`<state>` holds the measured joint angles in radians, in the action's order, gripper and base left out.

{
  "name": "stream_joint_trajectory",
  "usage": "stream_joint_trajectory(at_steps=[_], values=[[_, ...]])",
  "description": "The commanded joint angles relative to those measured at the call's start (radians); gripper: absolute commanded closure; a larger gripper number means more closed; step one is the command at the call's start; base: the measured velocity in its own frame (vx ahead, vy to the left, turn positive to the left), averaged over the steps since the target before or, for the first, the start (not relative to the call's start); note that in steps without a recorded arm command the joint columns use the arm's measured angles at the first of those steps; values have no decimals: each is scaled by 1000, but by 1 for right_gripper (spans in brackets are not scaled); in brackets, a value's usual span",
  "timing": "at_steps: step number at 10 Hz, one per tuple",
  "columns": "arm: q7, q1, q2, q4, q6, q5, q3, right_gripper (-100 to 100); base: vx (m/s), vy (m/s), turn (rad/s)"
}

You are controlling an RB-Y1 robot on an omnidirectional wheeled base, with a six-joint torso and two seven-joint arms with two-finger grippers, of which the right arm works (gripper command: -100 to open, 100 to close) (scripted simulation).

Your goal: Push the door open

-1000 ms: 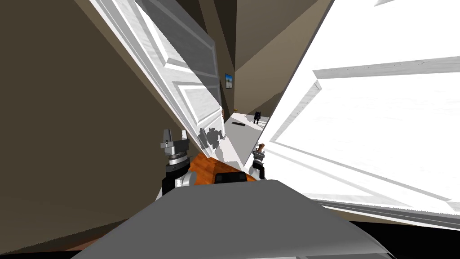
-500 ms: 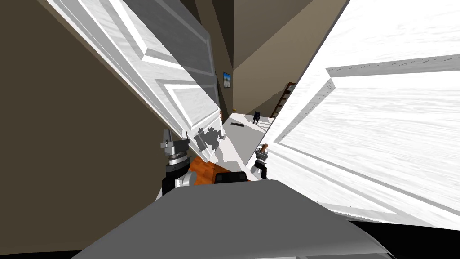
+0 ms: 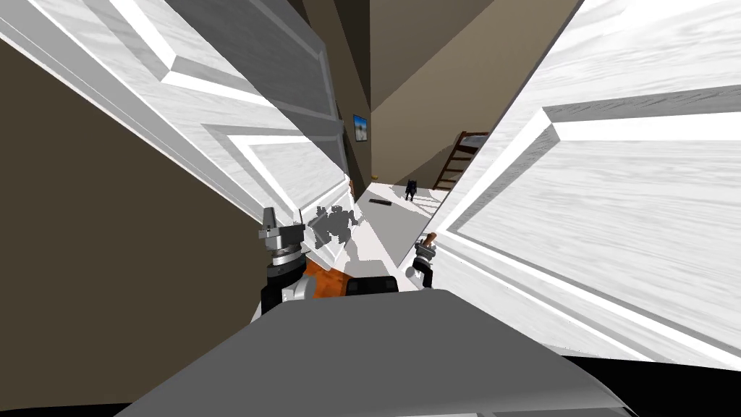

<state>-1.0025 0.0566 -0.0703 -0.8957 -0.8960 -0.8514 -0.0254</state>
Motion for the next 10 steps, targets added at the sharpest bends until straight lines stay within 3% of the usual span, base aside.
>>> stream_joint_trajectory(at_steps=[1, 8, 9, 10], values=[[-7, -10, -12, 26, -25, -14, -30, 100, 186, -18, -93], [8, -14, 14, 32, -36, -58, -96, 100, 209, -16, -71], [4, -19, 13, 44, -35, -53, -88, 100, 92, -4, -37], [5, -17, 2, 47, -42, -66, -106, 100, 128, -63, -41]])
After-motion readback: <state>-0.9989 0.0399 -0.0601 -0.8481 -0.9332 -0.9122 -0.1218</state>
